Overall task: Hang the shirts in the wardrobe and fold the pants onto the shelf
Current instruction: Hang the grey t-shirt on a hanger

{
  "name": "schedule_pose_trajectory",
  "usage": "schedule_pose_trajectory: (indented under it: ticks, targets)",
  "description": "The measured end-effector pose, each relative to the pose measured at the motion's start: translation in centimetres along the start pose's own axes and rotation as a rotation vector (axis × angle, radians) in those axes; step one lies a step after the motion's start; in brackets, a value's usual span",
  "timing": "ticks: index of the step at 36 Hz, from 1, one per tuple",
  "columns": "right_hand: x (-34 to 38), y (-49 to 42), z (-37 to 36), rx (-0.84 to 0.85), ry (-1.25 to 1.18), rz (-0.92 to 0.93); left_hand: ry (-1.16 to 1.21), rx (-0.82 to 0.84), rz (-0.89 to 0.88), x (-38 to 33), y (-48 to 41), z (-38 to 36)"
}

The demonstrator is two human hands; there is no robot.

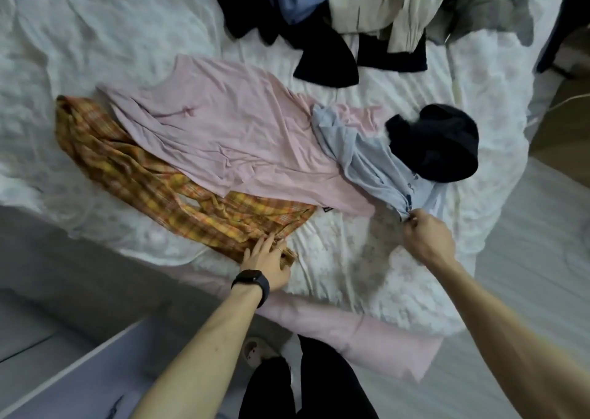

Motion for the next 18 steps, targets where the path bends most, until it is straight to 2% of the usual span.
schedule_pose_trajectory:
  ticks: [5, 11, 15, 18]
  targets:
    - [6.4, 5.0, 6.9, -0.019, -0.318, 0.179, 0.171, -0.245, -0.150, -1.8, 5.6, 5.4]
    - [17.9, 12.0, 14.2, 0.151, -0.843, 0.369, 0.398, -0.425, -0.459, -4.3, 16.1, 11.7]
    - [24.6, 17.3, 17.2, 0.180, -1.004, 0.458, 0.696, -0.678, -0.444, -0.7, 24.6, 14.8]
    - [28.7, 20.4, 18.6, 0.151, -1.031, 0.503, 0.773, -0.869, -0.370, 4.3, 30.7, 16.9]
Point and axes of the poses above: each hand's wrist, its own y-axis away from the middle knuckle, its own z-axis out of the back of the hand, x = y × z, the point moved 4 cm from there along -y, towards the middle knuckle, and after that the axes turned 3 degrees about x, right-handed, at the moved point
